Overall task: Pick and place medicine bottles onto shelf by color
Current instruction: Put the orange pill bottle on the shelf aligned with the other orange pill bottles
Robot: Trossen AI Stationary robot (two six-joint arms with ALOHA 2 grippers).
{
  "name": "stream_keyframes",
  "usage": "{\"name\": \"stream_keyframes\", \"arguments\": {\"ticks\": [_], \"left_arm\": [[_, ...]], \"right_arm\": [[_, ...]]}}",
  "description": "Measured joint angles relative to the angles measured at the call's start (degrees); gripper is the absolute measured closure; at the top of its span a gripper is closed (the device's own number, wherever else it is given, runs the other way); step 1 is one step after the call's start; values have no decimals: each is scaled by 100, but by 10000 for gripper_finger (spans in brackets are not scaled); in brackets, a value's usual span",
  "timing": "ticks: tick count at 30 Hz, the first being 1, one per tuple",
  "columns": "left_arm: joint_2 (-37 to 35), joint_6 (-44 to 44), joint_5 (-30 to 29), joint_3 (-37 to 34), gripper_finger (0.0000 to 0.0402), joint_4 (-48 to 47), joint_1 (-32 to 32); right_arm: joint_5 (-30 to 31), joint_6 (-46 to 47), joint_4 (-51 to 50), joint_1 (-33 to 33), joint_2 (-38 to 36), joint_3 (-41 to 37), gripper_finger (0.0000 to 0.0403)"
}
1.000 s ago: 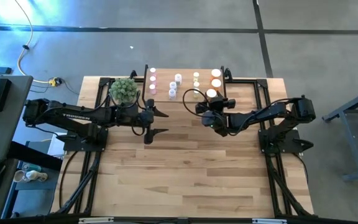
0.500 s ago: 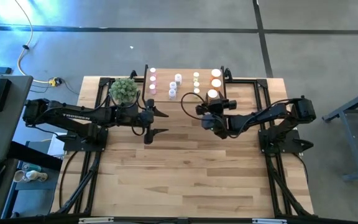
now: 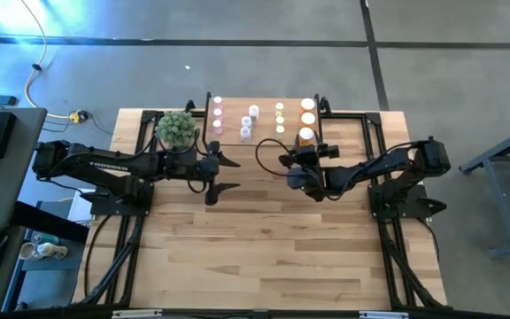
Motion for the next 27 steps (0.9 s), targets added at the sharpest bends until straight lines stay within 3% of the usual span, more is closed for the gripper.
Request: {"name": "stream_keyframes", "arguments": {"ticks": [17,27], "left_arm": [[0,0,0,0,124,40,0],[0,0,0,0,124,38,0]], "right_arm": [[-135,-300,196,-2,-14,0,144],[-329,-238,262,-2,-526,0,144]]}}
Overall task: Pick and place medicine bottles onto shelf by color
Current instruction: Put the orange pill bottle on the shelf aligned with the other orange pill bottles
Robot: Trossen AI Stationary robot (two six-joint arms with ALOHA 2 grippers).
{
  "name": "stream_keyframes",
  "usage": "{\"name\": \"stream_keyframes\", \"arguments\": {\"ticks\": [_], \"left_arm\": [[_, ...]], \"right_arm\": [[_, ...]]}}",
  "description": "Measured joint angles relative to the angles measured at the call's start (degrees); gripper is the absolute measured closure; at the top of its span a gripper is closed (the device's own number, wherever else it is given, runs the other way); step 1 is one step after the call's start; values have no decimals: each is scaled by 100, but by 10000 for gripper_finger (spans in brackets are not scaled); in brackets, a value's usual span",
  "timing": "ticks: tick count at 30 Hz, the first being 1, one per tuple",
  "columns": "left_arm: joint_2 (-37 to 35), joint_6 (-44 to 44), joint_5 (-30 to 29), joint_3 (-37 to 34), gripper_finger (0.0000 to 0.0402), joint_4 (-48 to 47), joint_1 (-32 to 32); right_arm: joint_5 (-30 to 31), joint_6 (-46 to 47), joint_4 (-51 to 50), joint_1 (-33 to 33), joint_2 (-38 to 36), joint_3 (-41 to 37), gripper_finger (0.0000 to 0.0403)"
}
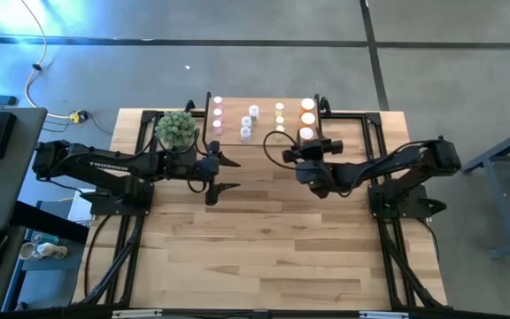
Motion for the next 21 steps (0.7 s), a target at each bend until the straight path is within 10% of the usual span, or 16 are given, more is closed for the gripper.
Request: {"name": "stream_keyframes", "arguments": {"ticks": [6,21], "left_arm": [[0,0,2,0,124,-40,0],[-2,0,2,0,124,-38,1]], "right_arm": [[-586,-429,-8,47,-594,0,144],[-5243,603,-2463,-359,-2356,2,181]]}}
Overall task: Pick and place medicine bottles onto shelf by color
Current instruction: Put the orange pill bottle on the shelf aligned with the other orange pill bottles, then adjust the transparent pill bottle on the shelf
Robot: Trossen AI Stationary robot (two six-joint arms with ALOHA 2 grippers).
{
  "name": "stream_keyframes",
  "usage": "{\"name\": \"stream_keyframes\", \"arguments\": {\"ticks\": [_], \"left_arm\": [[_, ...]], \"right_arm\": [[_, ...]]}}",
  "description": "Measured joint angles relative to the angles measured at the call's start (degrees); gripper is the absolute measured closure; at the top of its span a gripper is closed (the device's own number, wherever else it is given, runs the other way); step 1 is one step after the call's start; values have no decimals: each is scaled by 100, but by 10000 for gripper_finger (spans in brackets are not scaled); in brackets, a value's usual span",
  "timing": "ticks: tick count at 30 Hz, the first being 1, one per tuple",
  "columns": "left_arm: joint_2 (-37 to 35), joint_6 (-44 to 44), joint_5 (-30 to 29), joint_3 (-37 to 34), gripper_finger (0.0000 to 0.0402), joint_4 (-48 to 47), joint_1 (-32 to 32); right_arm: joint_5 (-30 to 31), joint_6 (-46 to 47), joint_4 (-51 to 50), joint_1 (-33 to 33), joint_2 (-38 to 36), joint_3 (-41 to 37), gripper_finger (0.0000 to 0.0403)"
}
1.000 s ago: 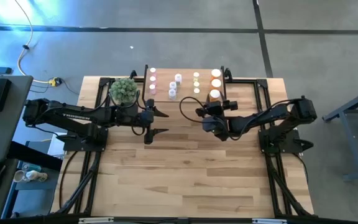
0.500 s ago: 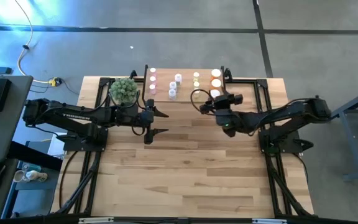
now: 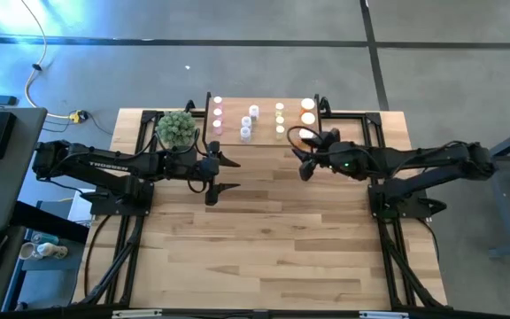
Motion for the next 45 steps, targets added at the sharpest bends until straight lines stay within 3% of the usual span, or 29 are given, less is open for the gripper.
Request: {"name": "stream_keyframes", "arguments": {"ticks": [5,18,33,40,45], "left_arm": [[-1,0,-2,0,124,2,-1],[0,-2,1,0,124,33,-1],[-27,-2,0,0,124,-123,-3],[-413,-17,-8,0,124,-684,-3],[-869,-4,-125,0,124,-1036,-3]], "right_arm": [[-228,336,-495,-90,203,-2,247],[-30,612,-1054,-453,405,-2,395],[59,656,-1170,-835,434,-2,401],[24,500,-1158,-758,383,-2,400],[-161,456,-590,-486,241,-2,400]]}}
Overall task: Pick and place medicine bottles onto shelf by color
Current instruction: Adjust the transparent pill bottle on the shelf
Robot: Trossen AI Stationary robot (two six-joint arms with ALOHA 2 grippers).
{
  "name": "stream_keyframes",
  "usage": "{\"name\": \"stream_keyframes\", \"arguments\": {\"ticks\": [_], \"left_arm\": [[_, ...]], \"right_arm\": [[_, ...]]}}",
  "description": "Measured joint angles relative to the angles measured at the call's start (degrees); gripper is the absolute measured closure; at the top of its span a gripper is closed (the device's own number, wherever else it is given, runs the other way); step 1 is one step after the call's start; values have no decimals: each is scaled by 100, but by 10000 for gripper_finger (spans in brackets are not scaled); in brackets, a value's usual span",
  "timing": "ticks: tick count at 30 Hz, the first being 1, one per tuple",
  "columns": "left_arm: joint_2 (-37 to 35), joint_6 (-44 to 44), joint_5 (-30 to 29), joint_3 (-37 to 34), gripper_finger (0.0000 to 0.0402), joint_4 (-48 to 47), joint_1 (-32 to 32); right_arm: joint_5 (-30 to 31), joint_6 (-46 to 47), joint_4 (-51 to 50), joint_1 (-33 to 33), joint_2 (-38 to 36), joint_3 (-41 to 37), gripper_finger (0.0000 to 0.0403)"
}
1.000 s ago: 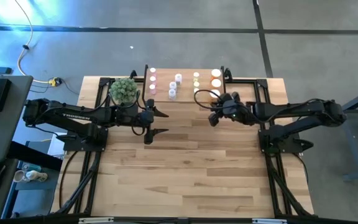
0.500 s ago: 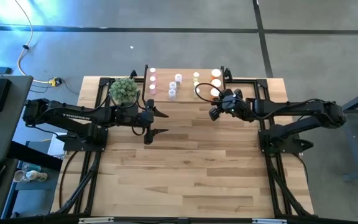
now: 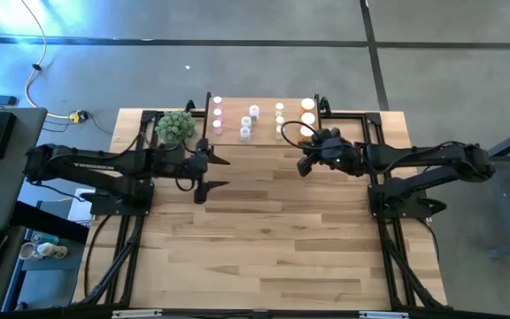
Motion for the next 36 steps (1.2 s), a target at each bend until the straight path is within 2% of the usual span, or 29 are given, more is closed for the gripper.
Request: {"name": "stream_keyframes", "arguments": {"ticks": [5,11,15,19,23,28,32,36], "left_arm": [[-381,249,-118,1,124,-5,60],[-523,500,-599,217,124,-96,476],[-522,464,-948,352,124,-183,878],[-522,97,-1035,482,124,-233,1243],[-522,-149,-1028,777,124,-833,1515],[-522,-271,-556,1139,124,-1827,1688],[-559,-296,51,1150,124,-2019,1681],[-559,-298,294,1055,124,-2069,1677]], "right_arm": [[-265,-502,578,84,-19,102,400],[-279,-1457,569,-101,130,882,400],[-279,-2067,14,-486,360,1671,400],[-264,-2107,-727,-940,723,2597,400],[-274,-2081,-1539,-1339,1220,3582,400],[-492,-1763,-2717,-1775,1959,4874,400],[-723,-1738,-3283,-2034,2622,5679,400],[-940,-1807,-3567,-2208,3277,6326,400]]}}
